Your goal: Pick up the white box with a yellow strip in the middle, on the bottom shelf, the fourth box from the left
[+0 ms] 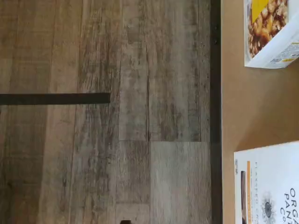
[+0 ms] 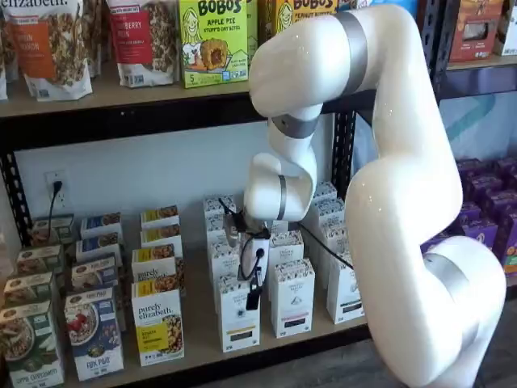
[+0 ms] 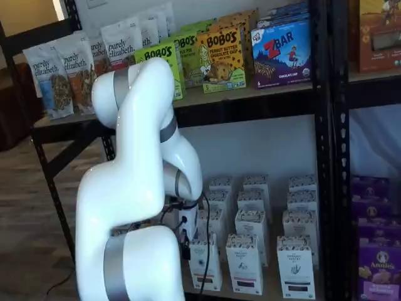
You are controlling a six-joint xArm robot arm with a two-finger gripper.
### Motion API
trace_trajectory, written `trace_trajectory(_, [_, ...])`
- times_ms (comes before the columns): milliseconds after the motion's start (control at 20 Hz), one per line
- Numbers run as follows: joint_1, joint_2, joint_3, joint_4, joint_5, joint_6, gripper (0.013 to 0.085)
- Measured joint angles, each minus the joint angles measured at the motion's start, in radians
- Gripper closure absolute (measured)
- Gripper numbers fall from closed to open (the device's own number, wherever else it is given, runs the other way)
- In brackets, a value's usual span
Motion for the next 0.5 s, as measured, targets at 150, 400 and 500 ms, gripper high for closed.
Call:
trace_trajectory(150, [0.002, 0.0, 0.007, 0.033, -0.031, -0.031, 0.013])
trace_trajectory(400, [0.001, 0.006, 0.007, 0.078, -0.063, -0.074, 0.013])
trace_trajectory(500, [0.002, 0.014, 0.002, 0.115, -0.075, -0.109, 0.013])
